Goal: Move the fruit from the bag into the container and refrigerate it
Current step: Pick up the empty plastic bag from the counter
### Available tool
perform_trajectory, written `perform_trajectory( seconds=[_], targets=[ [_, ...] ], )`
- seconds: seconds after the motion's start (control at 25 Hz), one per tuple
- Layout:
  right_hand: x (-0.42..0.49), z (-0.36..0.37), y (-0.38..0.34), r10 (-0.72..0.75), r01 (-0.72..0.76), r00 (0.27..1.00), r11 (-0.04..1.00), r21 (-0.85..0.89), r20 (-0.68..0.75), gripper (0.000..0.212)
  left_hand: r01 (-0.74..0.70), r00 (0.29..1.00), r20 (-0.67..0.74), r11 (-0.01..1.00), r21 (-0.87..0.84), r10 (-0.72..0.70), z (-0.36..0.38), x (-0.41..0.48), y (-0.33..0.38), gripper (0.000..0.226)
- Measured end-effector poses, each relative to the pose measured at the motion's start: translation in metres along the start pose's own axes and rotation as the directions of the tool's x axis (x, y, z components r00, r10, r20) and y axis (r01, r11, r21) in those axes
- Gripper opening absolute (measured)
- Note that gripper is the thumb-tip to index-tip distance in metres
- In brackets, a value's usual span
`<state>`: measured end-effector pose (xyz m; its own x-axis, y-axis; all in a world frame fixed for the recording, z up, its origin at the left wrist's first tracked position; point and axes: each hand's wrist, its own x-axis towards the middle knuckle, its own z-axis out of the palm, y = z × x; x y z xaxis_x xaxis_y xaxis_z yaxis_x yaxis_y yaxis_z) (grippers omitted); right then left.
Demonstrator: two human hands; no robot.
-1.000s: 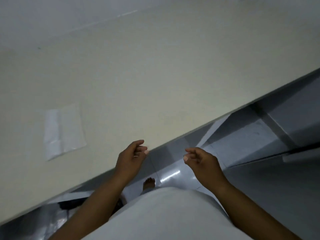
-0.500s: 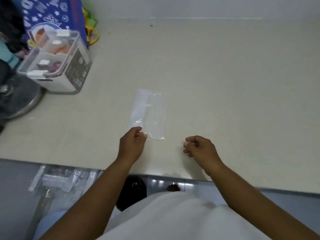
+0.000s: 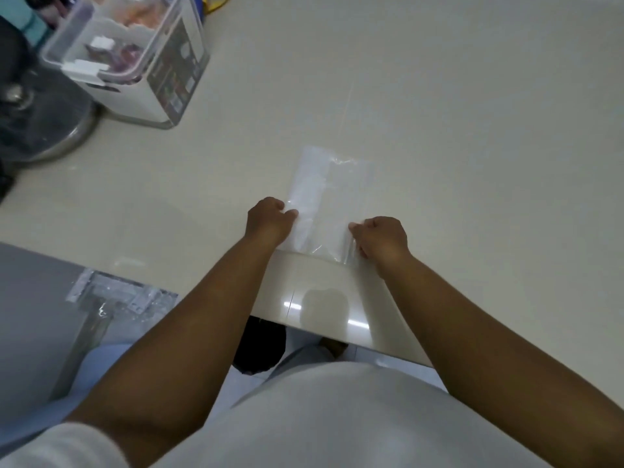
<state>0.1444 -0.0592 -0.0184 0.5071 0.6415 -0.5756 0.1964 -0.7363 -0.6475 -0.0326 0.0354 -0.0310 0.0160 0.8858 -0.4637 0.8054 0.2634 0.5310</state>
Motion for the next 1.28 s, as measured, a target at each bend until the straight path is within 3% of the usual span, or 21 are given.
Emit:
perform_trajectory(
  seconds=[0.2,0.4,0.6,0.72,0.8,0.96,1.28],
  targets=[
    [-0.025,-0.011,0.026,-0.061,0.060,0.998,0.991,0.120,0.005,0.010,0.014,0.999,0.036,0.976,-0.220,-0.006,0.005,-0.050,-0.026,0.017],
    [-0.087,-0.015,0.056,-0.206,0.199,0.975,0.976,0.087,0.084,0.007,0.056,0.993,-0.076,0.927,-0.372,-0.090,0.018,-0.141,-0.079,0.020],
    [-0.155,0.025,0.103,-0.421,0.429,0.876,0.903,0.016,0.234,0.010,0.131,0.940,-0.232,0.890,-0.436,-0.252,0.033,-0.237,-0.156,0.011],
    [-0.186,0.065,0.138,-0.443,0.497,0.796,0.867,-0.030,0.413,0.011,0.225,0.890,-0.268,0.865,-0.448,-0.370,0.051,-0.283,-0.211,0.012],
    [-0.194,0.096,0.161,-0.417,0.511,0.765,0.857,-0.069,0.491,0.012,0.325,0.852,-0.223,0.812,-0.485,-0.474,0.069,-0.302,-0.250,0.010],
    [-0.173,0.168,0.212,-0.241,0.433,0.775,0.876,-0.214,0.584,0.014,0.488,0.790,-0.103,0.721,-0.492,-0.605,0.122,-0.300,-0.327,0.008],
    [-0.036,0.345,0.311,0.059,0.202,0.871,0.862,-0.465,0.487,0.016,0.660,0.690,0.258,0.442,-0.607,-0.676,0.241,-0.163,-0.466,0.039]
  ],
)
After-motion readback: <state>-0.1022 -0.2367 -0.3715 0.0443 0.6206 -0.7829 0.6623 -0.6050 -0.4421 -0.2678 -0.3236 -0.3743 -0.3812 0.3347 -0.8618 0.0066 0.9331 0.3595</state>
